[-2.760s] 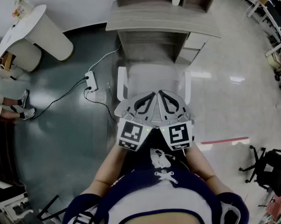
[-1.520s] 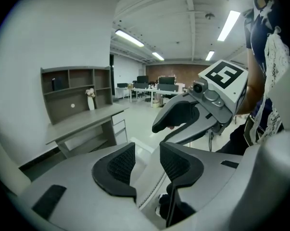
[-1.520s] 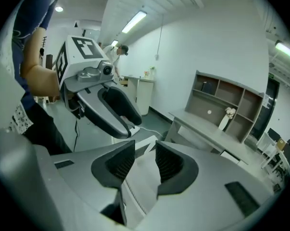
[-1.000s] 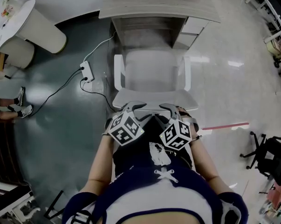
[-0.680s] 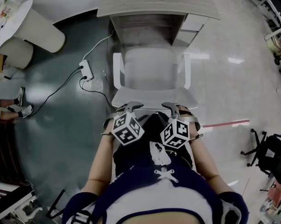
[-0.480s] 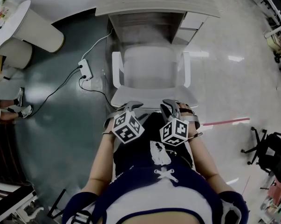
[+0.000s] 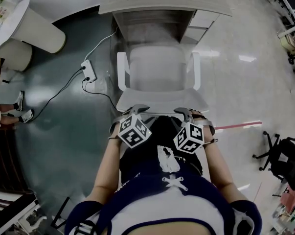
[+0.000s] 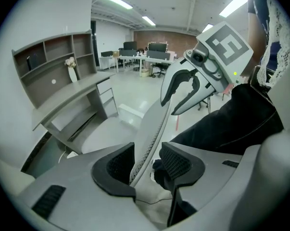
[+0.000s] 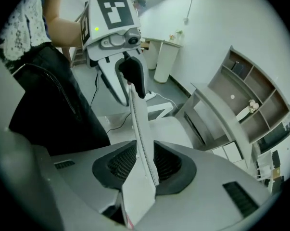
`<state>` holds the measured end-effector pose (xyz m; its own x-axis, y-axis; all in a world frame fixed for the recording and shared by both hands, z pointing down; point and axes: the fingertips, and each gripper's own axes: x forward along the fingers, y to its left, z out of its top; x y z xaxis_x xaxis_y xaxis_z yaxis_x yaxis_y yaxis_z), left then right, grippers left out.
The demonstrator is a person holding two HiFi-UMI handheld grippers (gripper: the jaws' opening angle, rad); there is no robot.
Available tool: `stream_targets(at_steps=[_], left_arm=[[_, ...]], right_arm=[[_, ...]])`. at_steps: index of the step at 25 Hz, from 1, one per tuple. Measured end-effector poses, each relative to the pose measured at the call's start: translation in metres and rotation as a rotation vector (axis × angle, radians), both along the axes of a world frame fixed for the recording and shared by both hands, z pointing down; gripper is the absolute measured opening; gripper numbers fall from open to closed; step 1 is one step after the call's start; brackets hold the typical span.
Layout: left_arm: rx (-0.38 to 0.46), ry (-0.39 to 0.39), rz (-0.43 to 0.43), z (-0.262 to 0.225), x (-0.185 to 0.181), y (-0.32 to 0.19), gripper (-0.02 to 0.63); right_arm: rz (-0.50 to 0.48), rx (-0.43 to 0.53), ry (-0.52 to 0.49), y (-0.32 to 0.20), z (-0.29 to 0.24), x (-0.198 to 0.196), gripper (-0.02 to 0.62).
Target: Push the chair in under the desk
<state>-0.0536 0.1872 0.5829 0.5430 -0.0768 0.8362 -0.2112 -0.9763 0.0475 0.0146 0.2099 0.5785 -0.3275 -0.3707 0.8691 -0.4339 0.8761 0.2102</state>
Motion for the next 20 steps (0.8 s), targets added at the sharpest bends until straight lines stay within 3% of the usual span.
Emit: stream_targets(at_steps=[4, 11, 20], left_arm=[[-0.019, -0.004, 0.004, 0.005, -0.001, 0.001, 0.184], [-0.018, -0.026, 0.009, 0.017, -0.005, 0.004, 0.184], [0.012, -0.043, 0.002, 0.022, -0.005, -0.003, 0.158]], right_arm=[[-0.018, -0.011, 0.072, 0.006, 0.021, 0.006, 0.097], [-0.013, 0.005, 0.098, -0.002, 0.034, 0.005, 0.101], [0.003, 0.125, 0.103, -0.009, 0.041, 0.002, 0.107]])
